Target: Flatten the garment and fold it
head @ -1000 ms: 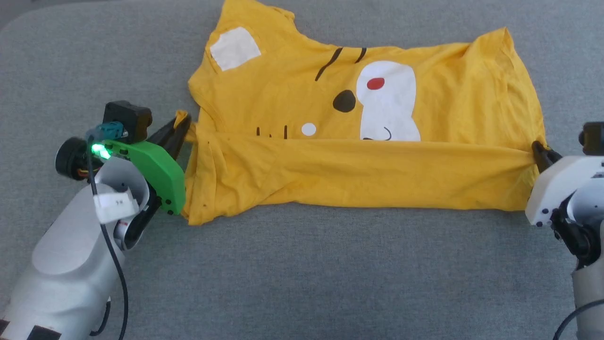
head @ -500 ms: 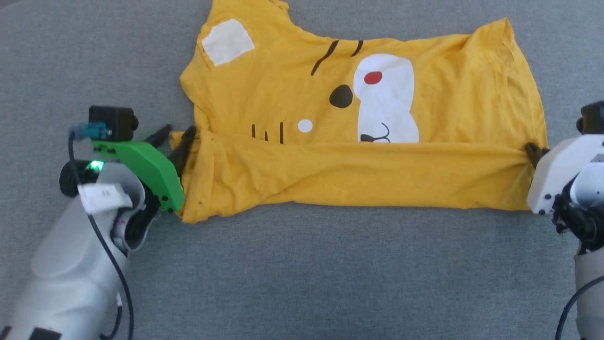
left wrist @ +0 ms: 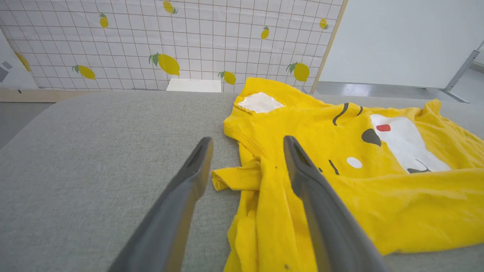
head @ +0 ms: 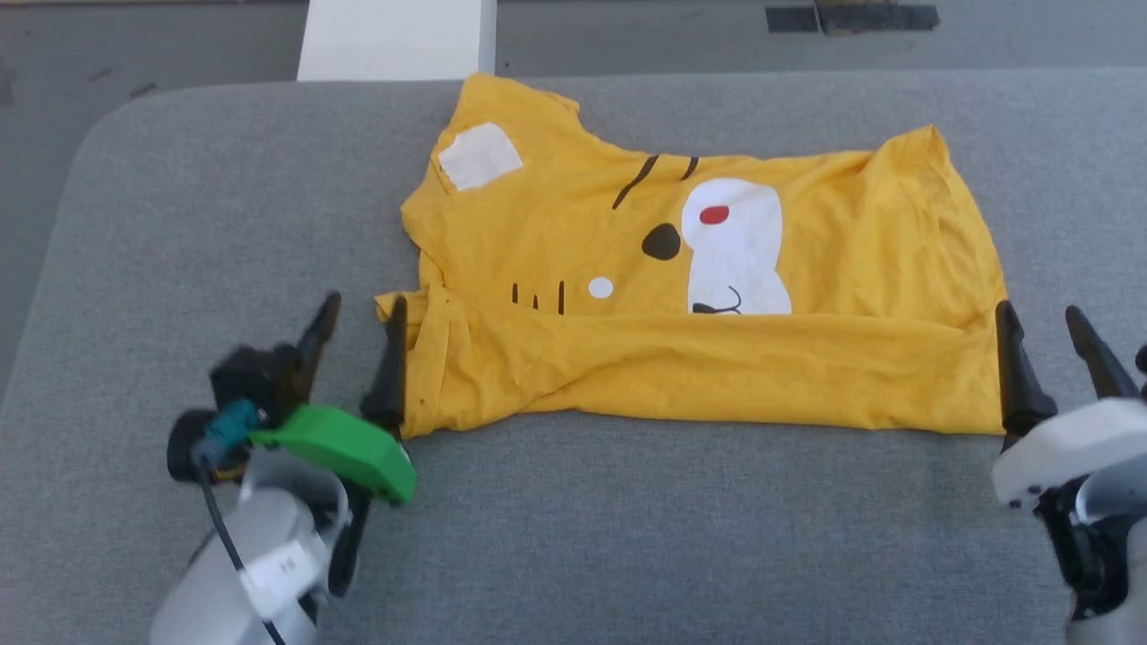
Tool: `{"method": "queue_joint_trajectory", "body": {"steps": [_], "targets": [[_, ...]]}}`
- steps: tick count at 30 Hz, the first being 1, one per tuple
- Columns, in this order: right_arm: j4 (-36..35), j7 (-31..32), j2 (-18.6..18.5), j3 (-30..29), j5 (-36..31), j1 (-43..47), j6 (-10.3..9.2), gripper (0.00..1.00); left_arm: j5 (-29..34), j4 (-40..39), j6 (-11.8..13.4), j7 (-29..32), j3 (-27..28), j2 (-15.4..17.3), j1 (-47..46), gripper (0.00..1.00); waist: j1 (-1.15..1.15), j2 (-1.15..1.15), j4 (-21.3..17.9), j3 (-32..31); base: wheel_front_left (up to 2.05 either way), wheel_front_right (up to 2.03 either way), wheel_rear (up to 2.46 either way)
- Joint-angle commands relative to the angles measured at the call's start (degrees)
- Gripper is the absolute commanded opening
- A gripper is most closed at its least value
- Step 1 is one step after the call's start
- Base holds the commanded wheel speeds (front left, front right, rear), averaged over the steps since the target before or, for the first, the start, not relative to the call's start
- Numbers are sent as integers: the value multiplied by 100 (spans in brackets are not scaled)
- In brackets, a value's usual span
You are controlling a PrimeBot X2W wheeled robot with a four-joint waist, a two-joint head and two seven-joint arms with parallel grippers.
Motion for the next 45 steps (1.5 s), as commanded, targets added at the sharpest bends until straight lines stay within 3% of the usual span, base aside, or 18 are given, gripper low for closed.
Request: {"method": "queue_joint_trajectory", "body": {"steps": [1, 10, 17, 22, 23, 25, 30, 34, 45], "targets": [[-79, -245, 75, 29, 43, 152, -9, 100, 109, -68, 57, -41, -62, -3, 212, 100, 0, 0, 6, -210, 0, 0, 0], [-444, -1264, 363, 252, -139, 801, -9, 100, -108, 114, 394, 651, -200, -74, 679, 100, 0, 0, -214, -333, 0, 0, 0], [-489, -1334, 426, 412, -144, 894, -9, 100, -456, 442, 1069, 1545, 53, -226, 477, 100, 0, 0, -376, -289, 0, 0, 0], [-366, -1339, 432, 485, -153, 805, -9, 100, -691, 628, 1278, 2380, 32, -256, 307, 100, 0, 0, -466, -246, 0, 0, 0], [-348, -1345, 433, 494, -173, 787, -9, 100, -773, 646, 1276, 2571, 22, -269, 289, 87, 0, 0, -480, -240, 0, 0, 0], [-318, -1351, 433, 494, -218, 763, -9, 100, -845, 627, 1254, 2788, -9, -254, 262, 0, 0, 0, -506, -232, 0, 0, 0], [-190, -1219, 435, 364, -333, 670, -9, 100, -920, 436, 1229, 2926, -29, -228, 302, 0, 0, 0, -516, -225, 0, 0, 0], [174, -758, 436, 149, -370, 350, -9, 100, -904, 301, 1216, 2885, -56, -215, 343, 0, 0, 0, -477, -195, 0, 0, 0], [1562, 2581, 436, -655, -557, -947, -9, 100, -829, 134, 1080, 2760, -164, -213, 239, 0, 0, 0, -214, -1, 0, 0, 0]]}}
